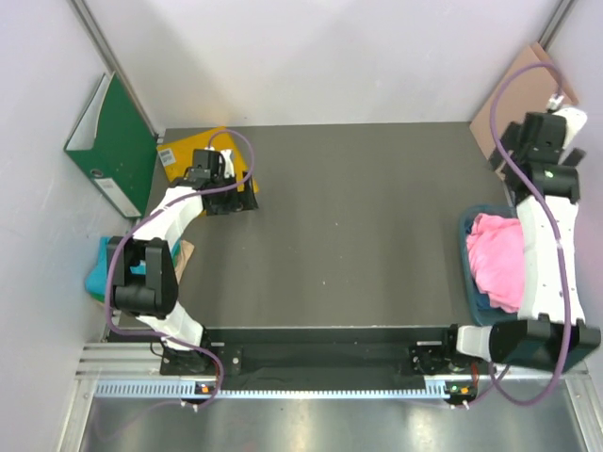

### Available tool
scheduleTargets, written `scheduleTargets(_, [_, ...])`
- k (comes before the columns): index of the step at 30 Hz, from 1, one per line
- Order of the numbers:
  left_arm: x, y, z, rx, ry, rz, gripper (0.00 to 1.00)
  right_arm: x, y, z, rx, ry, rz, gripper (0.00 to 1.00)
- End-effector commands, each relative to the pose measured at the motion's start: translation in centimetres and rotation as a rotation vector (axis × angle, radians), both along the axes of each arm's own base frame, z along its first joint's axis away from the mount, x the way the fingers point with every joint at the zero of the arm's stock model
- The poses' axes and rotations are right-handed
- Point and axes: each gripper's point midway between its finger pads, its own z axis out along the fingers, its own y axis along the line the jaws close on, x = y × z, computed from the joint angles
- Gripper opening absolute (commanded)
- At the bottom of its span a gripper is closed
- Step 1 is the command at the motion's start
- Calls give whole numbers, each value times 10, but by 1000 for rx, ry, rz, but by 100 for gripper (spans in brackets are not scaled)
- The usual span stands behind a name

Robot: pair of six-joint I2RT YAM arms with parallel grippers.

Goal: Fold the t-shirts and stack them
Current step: Grab crumpled tshirt from bin with the right arm

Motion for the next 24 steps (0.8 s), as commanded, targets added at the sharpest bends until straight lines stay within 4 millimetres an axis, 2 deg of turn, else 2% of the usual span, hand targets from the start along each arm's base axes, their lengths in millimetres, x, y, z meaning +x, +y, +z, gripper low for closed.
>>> scheduleTargets(1, [12,-5,17,-7,-43,-12,99,-4,28,-117,166,349,120,100])
scheduleTargets(3, [11,-4,16,0,-39,-10,99,-7,33,-138,218,394,125,100])
scheduleTargets(4, [11,-3,17,0,-43,-9,99,-11,33,-155,239,450,104,100])
scheduleTargets(7, [11,-3,16,3,-40,-11,99,-24,27,-181,238,587,59,100])
scheduleTargets(9, [11,-4,15,2,-39,-12,99,-31,22,-187,219,626,33,100])
scheduleTargets(17, [11,-5,9,1,-22,-17,99,-49,15,-191,195,657,-3,100])
scheduleTargets(24, [14,-9,5,-12,-10,-23,99,-72,4,-219,194,748,-69,98])
